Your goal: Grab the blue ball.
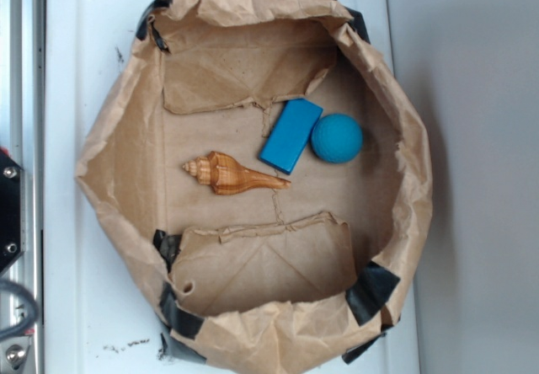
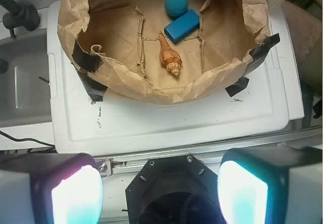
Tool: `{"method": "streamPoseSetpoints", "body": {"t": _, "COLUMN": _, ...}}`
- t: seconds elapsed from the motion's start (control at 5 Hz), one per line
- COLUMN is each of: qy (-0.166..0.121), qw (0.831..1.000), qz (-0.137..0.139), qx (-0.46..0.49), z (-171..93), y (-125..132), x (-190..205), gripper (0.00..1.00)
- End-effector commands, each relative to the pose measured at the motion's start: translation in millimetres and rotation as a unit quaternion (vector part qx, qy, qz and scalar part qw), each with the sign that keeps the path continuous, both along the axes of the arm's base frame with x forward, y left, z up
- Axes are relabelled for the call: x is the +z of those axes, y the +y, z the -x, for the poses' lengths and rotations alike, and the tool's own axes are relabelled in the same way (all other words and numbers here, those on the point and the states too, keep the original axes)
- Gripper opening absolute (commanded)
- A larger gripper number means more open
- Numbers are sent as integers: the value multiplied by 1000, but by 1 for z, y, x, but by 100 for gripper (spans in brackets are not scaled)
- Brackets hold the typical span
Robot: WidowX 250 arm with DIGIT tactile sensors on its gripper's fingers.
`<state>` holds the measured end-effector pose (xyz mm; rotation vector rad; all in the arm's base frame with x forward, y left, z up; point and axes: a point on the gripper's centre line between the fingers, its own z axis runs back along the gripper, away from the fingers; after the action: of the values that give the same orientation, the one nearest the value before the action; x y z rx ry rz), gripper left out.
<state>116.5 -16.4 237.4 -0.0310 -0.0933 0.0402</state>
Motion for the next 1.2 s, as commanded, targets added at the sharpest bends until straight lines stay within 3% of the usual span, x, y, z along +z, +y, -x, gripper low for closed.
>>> {"method": "streamPoseSetpoints", "body": {"t": 0.0, "qy": 0, "qw": 1000, "qz": 0, "qx": 0, "z": 0, "y": 0, "x": 0, "gripper": 100}}
{"method": "streamPoseSetpoints", "body": {"t": 0.2, "qy": -21, "qw": 999, "qz": 40, "qx": 18, "z": -40, "y": 4, "x": 16, "gripper": 100}}
{"method": "streamPoseSetpoints", "body": {"t": 0.8, "qy": -21, "qw": 999, "qz": 40, "qx": 18, "z": -40, "y": 4, "x": 16, "gripper": 100}}
{"method": "streamPoseSetpoints", "body": {"t": 1.0, "qy": -59, "qw": 996, "qz": 44, "qx": -59, "z": -90, "y": -1, "x": 0, "gripper": 100}}
